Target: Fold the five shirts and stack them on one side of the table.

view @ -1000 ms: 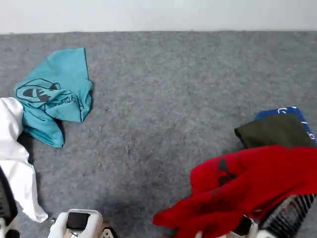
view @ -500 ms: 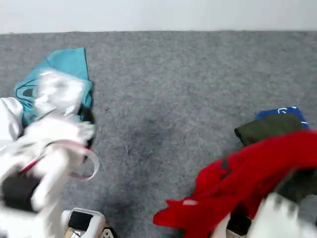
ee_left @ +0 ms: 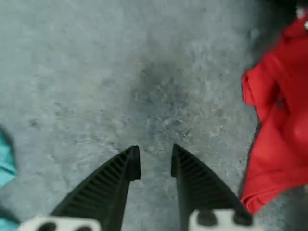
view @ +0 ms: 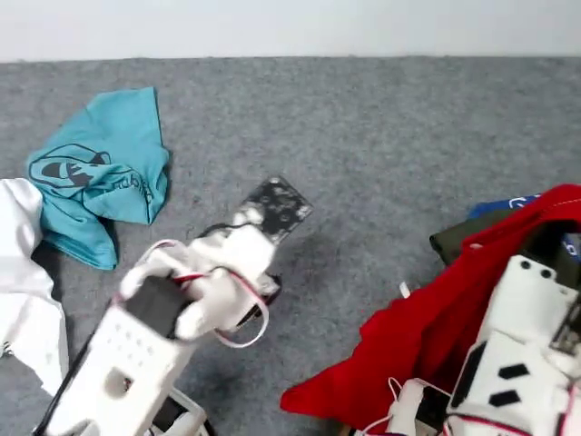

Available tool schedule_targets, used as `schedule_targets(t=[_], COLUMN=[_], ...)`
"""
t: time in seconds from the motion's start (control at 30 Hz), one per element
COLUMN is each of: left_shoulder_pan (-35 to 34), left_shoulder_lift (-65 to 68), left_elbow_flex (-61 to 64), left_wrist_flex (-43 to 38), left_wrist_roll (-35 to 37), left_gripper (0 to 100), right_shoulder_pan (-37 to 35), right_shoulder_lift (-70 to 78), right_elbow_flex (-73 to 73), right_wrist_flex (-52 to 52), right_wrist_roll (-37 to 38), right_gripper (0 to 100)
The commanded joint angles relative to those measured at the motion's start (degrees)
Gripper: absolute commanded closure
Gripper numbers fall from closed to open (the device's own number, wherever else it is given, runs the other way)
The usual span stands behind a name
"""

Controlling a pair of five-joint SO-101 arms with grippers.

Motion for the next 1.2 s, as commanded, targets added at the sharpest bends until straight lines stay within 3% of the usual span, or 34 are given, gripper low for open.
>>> schedule_targets(t=[0.0,0.2,0.43,0.77,0.9,1.17], left_shoulder_pan=[0.18,-5.27,-6.24,-6.24,-6.24,-6.24], left_shoulder_lift=[6.42,15.47,20.31,20.92,20.92,20.92], left_elbow_flex=[2.07,1.89,1.89,2.15,2.15,2.24], left_wrist_flex=[-6.07,-9.76,-9.93,-9.67,-9.58,-9.58], left_wrist_roll=[0.35,0.26,0.26,0.26,0.26,0.26], left_gripper=[88,88,88,88,88,88], right_shoulder_pan=[-5.67,-25.8,-40.04,-40.31,-39.78,-30.2], right_shoulder_lift=[2.07,4.53,19.91,43.74,51.74,76.18], right_elbow_flex=[3.52,13.19,15.91,12.31,2.11,-23.3], right_wrist_flex=[-1.45,-4.09,-6.55,-20.44,-24.31,-25.1], right_wrist_roll=[-0.35,2.73,7.65,8.44,8.79,8.26], right_gripper=[98.9,98.9,98.9,98.8,98.8,98.8])
